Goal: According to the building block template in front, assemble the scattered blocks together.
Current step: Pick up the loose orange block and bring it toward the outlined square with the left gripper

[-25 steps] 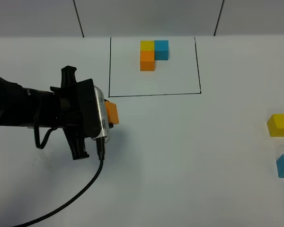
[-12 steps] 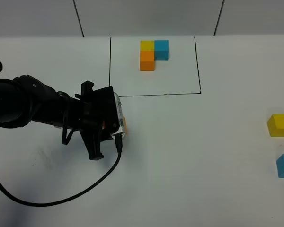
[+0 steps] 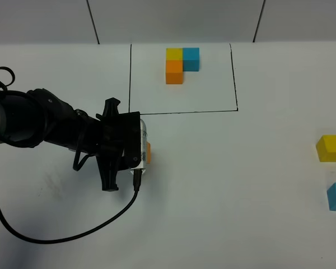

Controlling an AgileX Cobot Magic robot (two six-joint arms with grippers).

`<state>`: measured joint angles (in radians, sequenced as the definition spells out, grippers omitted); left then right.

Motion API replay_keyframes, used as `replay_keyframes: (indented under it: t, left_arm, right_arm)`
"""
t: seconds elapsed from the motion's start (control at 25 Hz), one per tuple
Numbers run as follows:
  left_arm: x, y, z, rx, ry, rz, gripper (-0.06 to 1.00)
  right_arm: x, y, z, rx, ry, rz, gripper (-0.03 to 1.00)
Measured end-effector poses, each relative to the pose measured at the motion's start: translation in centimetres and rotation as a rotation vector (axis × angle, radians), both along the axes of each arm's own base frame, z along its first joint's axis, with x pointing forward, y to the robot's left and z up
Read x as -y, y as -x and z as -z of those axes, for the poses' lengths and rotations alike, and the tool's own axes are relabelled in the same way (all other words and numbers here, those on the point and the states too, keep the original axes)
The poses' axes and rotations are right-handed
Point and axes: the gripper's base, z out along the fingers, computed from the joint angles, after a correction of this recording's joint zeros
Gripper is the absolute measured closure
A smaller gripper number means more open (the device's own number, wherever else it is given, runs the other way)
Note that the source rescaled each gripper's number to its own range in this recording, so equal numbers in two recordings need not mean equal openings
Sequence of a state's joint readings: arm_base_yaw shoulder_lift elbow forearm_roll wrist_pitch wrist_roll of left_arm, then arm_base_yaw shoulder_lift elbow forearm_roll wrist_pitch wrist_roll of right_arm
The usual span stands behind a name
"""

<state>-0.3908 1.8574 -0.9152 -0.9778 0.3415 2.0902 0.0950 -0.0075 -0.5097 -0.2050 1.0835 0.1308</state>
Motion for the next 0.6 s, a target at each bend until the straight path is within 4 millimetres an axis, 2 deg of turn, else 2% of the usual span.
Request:
replay_keyframes:
  t: [0.28,0.6]
  left_arm:
    - [-0.13,-0.29,-0.12,0.037,-0.039,0.042,0.38]
    - [0.1,-0.86,-0.54,0.044,0.006,-0.04,0.38]
  right_arm:
    - [0.0,0.0,0.0,0.0,0.0,0.0,0.97]
    - [0.0,0.0,0.0,0.0,0.0,0.0,0.97]
